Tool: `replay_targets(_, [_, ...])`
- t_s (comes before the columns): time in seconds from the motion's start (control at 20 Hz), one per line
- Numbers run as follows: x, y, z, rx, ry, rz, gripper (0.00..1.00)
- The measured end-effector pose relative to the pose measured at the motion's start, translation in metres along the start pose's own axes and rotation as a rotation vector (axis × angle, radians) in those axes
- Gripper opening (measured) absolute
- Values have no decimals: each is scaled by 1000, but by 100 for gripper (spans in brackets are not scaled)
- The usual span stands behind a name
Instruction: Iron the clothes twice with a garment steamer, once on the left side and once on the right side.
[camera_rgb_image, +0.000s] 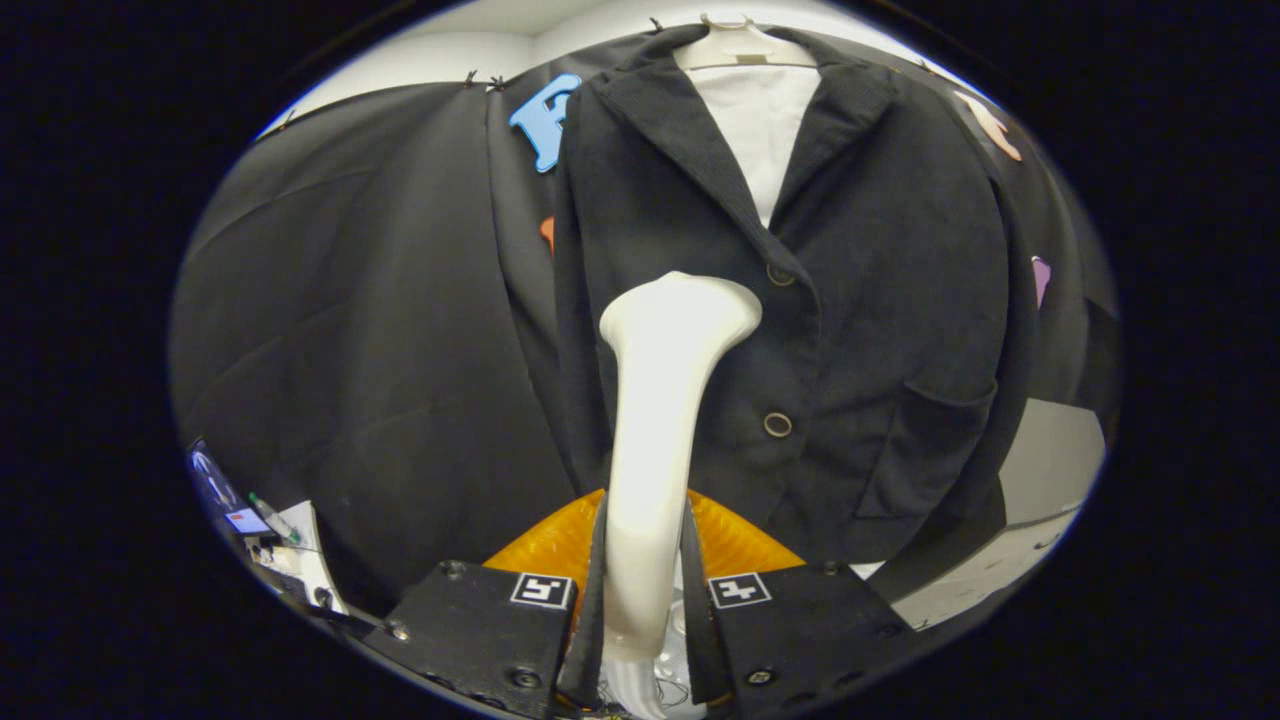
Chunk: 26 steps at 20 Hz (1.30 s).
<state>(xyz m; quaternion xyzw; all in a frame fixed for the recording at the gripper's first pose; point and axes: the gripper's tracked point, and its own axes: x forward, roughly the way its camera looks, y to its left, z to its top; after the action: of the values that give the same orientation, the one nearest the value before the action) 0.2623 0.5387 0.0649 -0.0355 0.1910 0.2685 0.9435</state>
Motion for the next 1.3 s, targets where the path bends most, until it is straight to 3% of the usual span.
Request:
replay_targets(0.8, [24,-14,-87,0,148,10,36])
replay_targets(1.3, [39,-19,-114,14,216,1,37])
